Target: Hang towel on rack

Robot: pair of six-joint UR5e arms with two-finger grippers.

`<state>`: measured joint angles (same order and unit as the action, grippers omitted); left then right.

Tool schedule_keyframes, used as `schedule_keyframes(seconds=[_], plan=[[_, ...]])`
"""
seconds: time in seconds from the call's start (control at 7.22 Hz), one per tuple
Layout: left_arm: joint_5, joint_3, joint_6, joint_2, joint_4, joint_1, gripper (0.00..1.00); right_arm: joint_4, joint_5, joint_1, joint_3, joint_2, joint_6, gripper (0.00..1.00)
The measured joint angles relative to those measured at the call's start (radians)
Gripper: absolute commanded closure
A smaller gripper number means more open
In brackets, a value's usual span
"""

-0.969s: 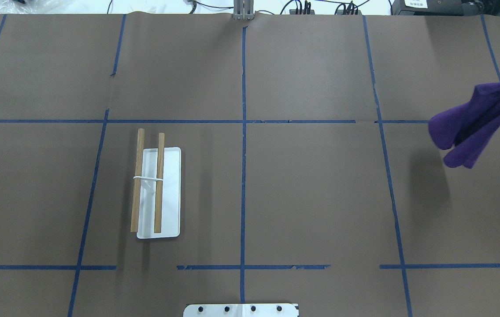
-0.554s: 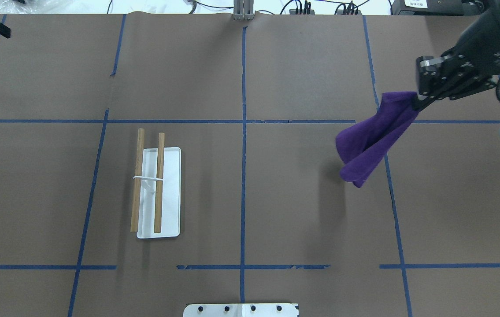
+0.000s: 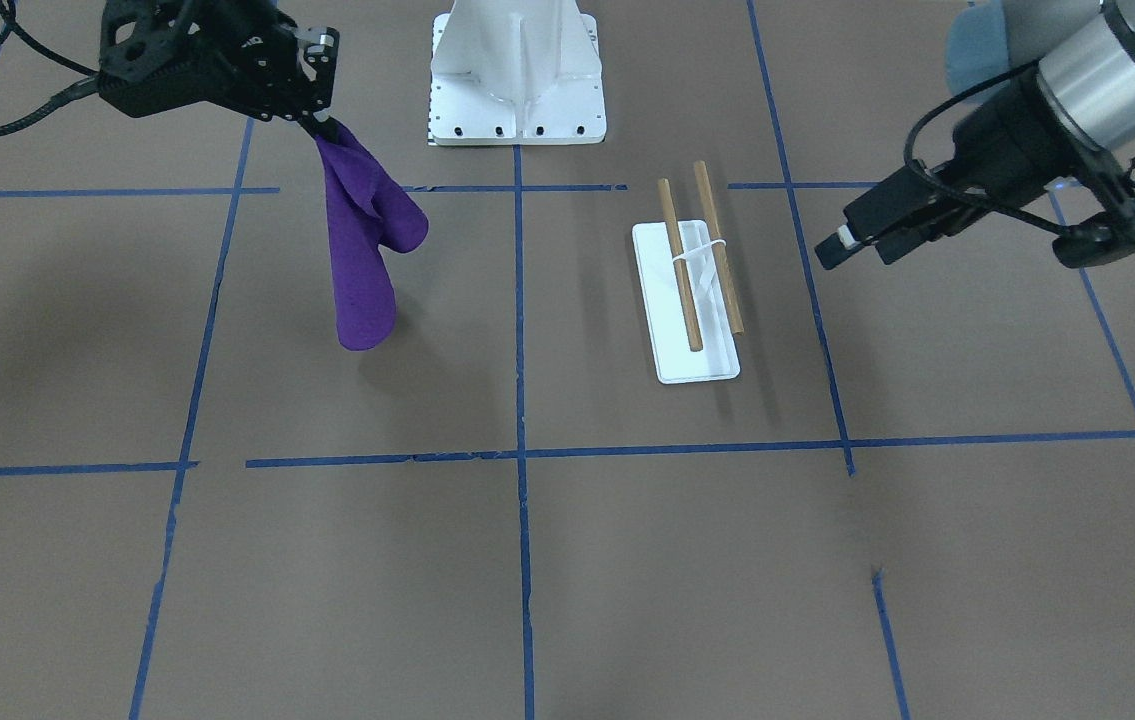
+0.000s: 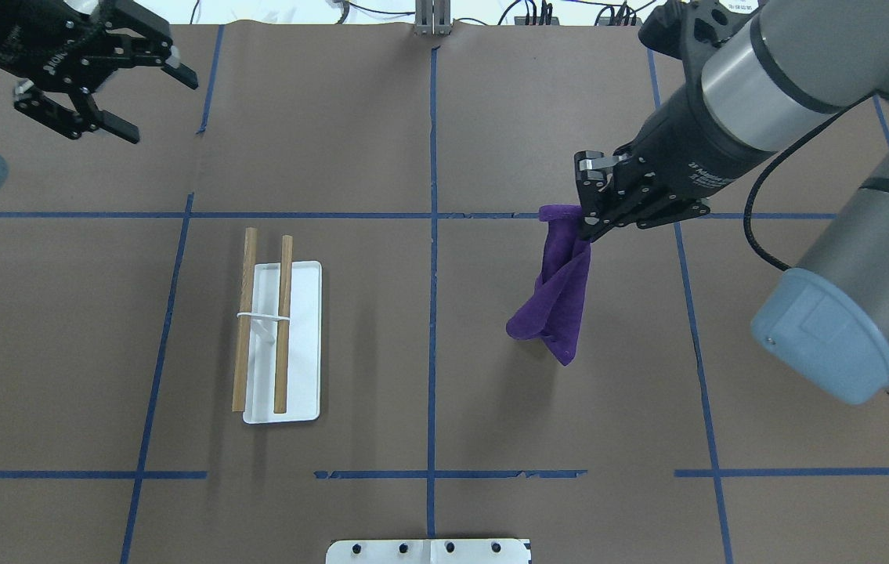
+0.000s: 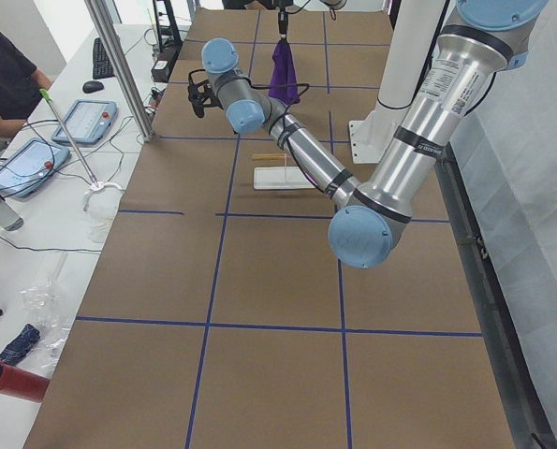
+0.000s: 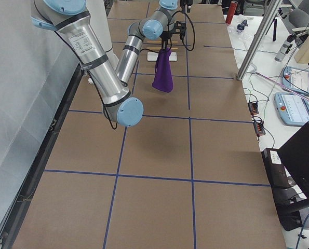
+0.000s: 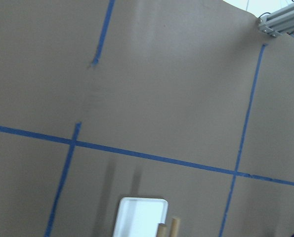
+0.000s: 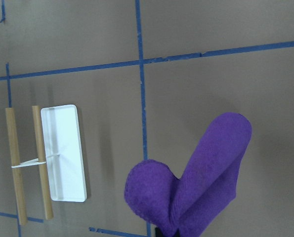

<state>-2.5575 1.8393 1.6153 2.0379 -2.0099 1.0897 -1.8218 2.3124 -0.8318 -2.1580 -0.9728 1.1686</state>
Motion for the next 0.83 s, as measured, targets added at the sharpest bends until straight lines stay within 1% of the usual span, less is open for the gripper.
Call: schedule_keyframes(seconds=[0.14,0.42,0.55,0.69,0.83], plan=[[0.004,-0.003,0.173,0.025,-0.08,-0.053,0.0,0.034,-0.017,0.026,0.021,0.031,0.044,1.0],[0.033,-0.004,0.443,0.101,-0.125,-0.135,0.01,0.093,-0.046,0.067,0.045,0.065,0.102,1.0],[0.067,-0.007,0.527,0.136,-0.129,-0.175,0.02,0.105,-0.065,0.085,0.051,0.077,0.113,1.0],[0.108,-0.013,0.569,0.162,-0.13,-0.213,0.06,0.109,-0.076,0.096,0.053,0.085,0.117,1.0],[0.142,-0.027,0.596,0.189,-0.13,-0.245,0.06,0.111,-0.081,0.103,0.053,0.092,0.119,1.0]])
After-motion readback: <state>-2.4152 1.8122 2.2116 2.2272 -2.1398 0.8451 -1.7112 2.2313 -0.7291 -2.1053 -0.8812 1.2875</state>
